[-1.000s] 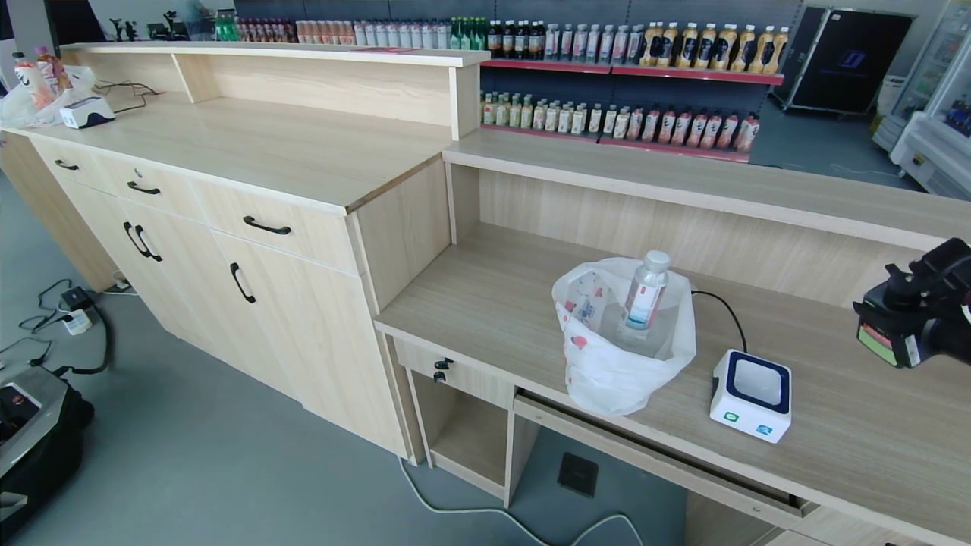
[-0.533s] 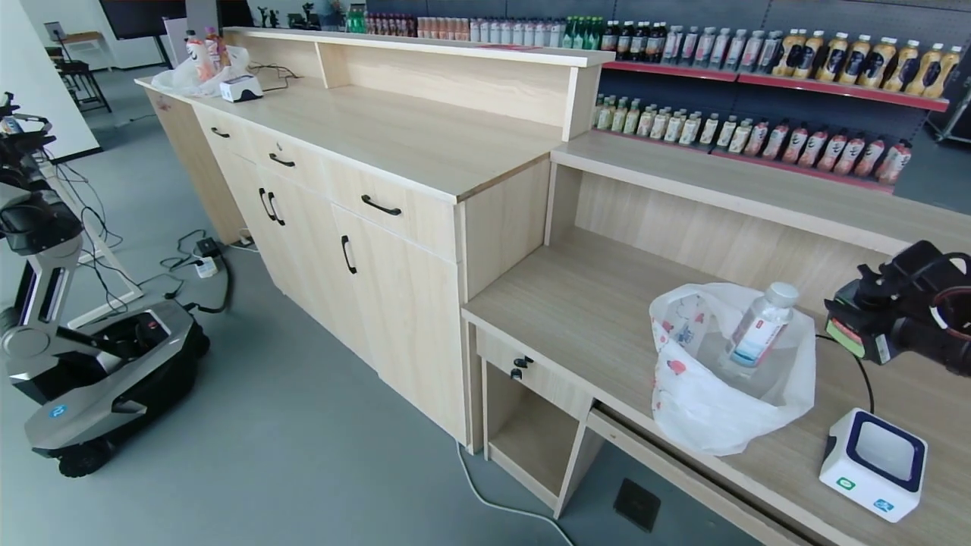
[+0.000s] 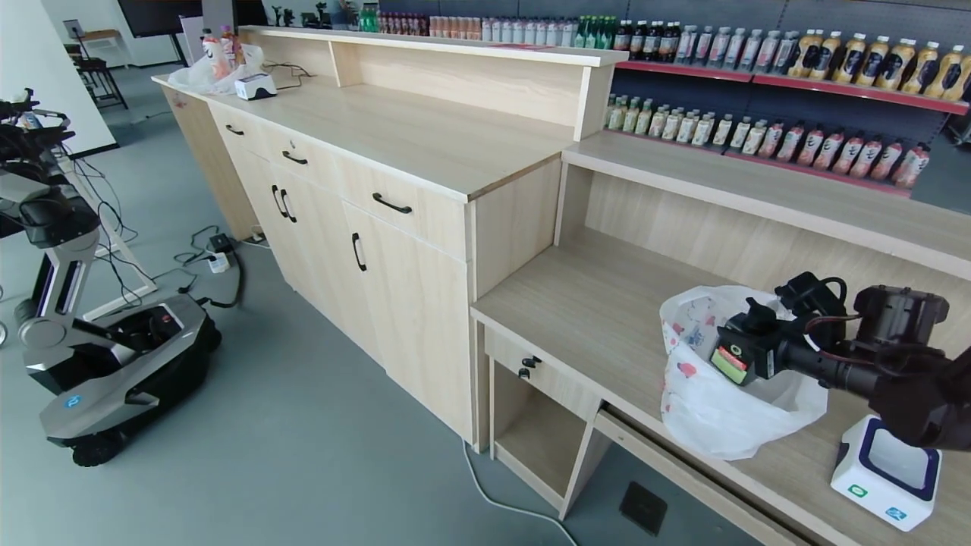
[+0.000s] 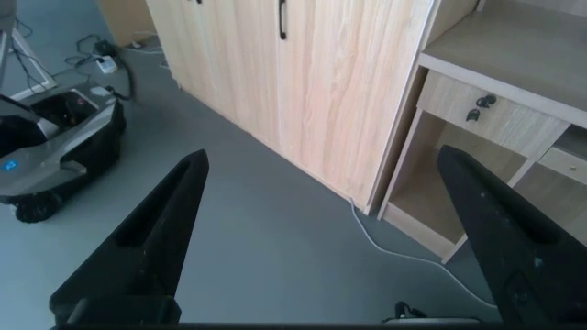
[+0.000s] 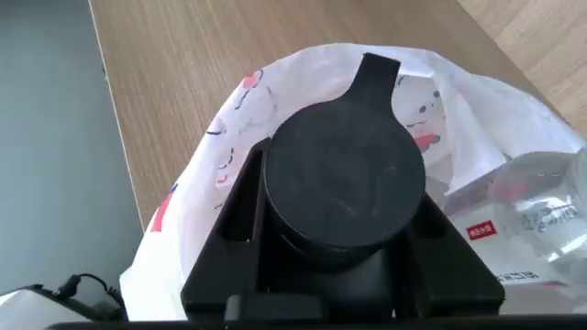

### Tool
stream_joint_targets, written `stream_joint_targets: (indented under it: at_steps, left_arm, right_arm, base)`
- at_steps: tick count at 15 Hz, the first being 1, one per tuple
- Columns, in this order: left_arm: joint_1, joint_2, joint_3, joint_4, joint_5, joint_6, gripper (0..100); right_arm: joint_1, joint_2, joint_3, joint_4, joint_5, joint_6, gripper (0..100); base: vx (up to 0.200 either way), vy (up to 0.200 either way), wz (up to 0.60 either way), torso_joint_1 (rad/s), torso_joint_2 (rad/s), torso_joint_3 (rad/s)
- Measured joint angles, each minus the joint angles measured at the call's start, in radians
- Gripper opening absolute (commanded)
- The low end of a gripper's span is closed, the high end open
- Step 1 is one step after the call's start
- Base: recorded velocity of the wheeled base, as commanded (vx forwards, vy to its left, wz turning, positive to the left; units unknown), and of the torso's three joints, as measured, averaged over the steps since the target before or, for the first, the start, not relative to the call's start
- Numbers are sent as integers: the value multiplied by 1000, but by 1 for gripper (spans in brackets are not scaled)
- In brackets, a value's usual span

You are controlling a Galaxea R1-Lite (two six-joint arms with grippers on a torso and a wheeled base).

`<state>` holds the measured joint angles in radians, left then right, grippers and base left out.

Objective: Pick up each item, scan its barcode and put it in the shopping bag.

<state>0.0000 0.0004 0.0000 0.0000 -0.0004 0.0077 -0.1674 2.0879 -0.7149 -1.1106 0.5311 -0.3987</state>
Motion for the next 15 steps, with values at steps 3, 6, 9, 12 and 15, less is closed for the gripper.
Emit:
stream_joint_targets:
  at_steps: [3,6,9,12,15]
  left_arm:
    - [0,0,0,0,0,0,100]
    - [0,0,0,0,0,0,100]
    - [0,0,0,0,0,0,100]
    - [0,0,0,0,0,0,100]
    - [0,0,0,0,0,0,100]
  right_arm:
    - [44,101,-44,-59,1,39,0]
    - [66,173,-85,-72,-5,38,0]
    - [66,214,-92,-73,-13,31,0]
    - [65,236,-87,-74,-14,31,0]
    - [63,243,-80,-73,-15,31,100]
  base:
    - [0,0,0,0,0,0]
    - [0,0,0,0,0,0]
    - [0,0,0,0,0,0]
    - [0,0,0,0,0,0]
    - [0,0,0,0,0,0]
